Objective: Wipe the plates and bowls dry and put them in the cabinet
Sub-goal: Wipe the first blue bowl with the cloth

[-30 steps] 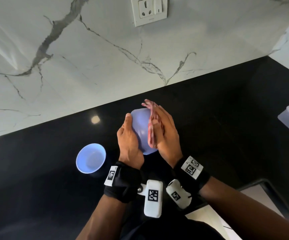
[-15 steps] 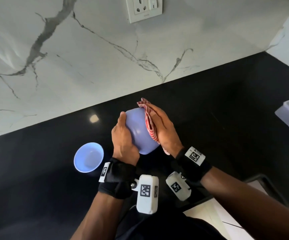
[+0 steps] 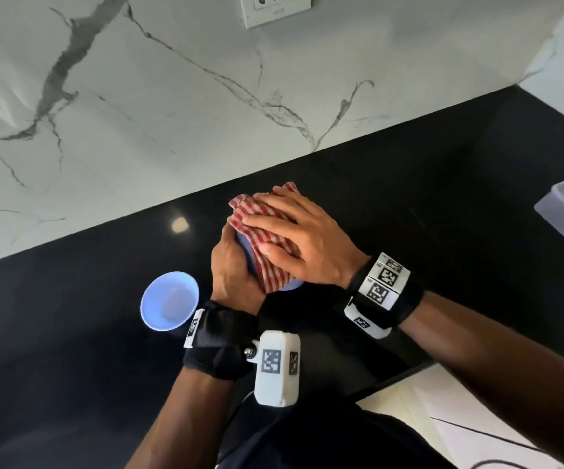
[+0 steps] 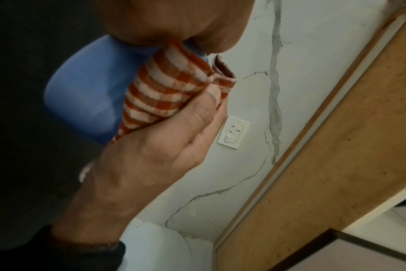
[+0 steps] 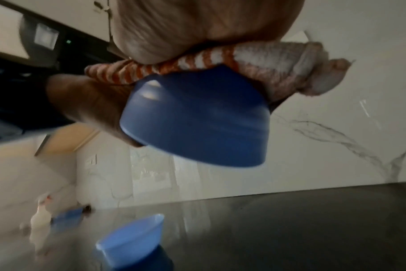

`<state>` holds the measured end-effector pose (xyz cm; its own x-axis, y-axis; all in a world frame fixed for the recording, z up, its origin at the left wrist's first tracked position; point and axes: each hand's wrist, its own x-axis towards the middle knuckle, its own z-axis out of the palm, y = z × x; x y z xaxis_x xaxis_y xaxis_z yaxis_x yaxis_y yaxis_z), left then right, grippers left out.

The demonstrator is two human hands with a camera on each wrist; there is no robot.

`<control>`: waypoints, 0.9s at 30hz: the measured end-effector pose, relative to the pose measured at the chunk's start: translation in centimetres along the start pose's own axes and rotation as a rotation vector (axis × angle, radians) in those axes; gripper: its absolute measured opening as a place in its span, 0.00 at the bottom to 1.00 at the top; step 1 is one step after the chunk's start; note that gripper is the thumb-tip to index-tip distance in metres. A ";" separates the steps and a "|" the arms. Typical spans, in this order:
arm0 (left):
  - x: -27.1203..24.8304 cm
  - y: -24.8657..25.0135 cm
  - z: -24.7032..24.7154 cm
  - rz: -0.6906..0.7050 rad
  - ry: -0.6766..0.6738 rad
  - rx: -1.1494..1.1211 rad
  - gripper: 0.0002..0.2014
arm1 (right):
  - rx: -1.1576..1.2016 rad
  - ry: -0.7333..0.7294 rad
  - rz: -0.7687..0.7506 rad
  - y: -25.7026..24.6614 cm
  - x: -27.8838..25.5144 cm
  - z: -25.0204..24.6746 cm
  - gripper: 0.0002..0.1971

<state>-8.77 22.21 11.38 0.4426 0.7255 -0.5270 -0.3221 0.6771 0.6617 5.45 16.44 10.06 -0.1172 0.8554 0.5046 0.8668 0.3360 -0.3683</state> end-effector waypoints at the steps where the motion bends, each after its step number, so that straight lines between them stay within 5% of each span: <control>1: -0.2 0.1 0.4 0.020 -0.014 0.007 0.23 | 0.087 -0.010 0.083 0.0 0.4 0.0 0.26; 5: 0.2 -0.6 0.3 0.204 0.132 0.016 0.22 | 0.538 0.137 0.576 -0.5 1.0 1.2 0.21; 7: 0.5 -1.0 -0.3 0.250 0.165 0.079 0.23 | 0.650 0.237 0.659 -0.9 0.3 2.2 0.21; 10: 0.8 -0.9 -0.7 0.204 0.193 0.078 0.26 | 0.589 0.393 0.504 -1.4 -1.3 2.9 0.24; 14: 2.3 -0.7 -1.5 0.145 0.212 0.098 0.34 | 0.316 0.402 0.233 -0.9 -3.4 3.6 0.29; 17: 0.6 -0.4 -0.1 0.040 0.120 0.025 0.23 | 0.239 0.461 0.123 -0.4 -4.2 3.3 0.26; 20: 0.6 -0.4 -0.2 0.048 0.155 0.041 0.29 | 0.177 0.523 0.024 -1.1 -4.2 2.8 0.21; 22: 1.2 -0.1 -0.5 0.033 0.183 0.073 0.35 | 0.162 0.500 0.002 -1.5 -4.0 2.4 0.19; 27: 0.1 0.9 0.1 0.092 0.164 0.154 0.27 | 0.146 0.288 0.010 -1.3 -2.7 0.3 0.24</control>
<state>-8.94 22.86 11.98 0.2715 0.8023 -0.5316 -0.2182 0.5892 0.7779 4.51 13.80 8.95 0.0511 0.7193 0.6929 0.7859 0.3991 -0.4723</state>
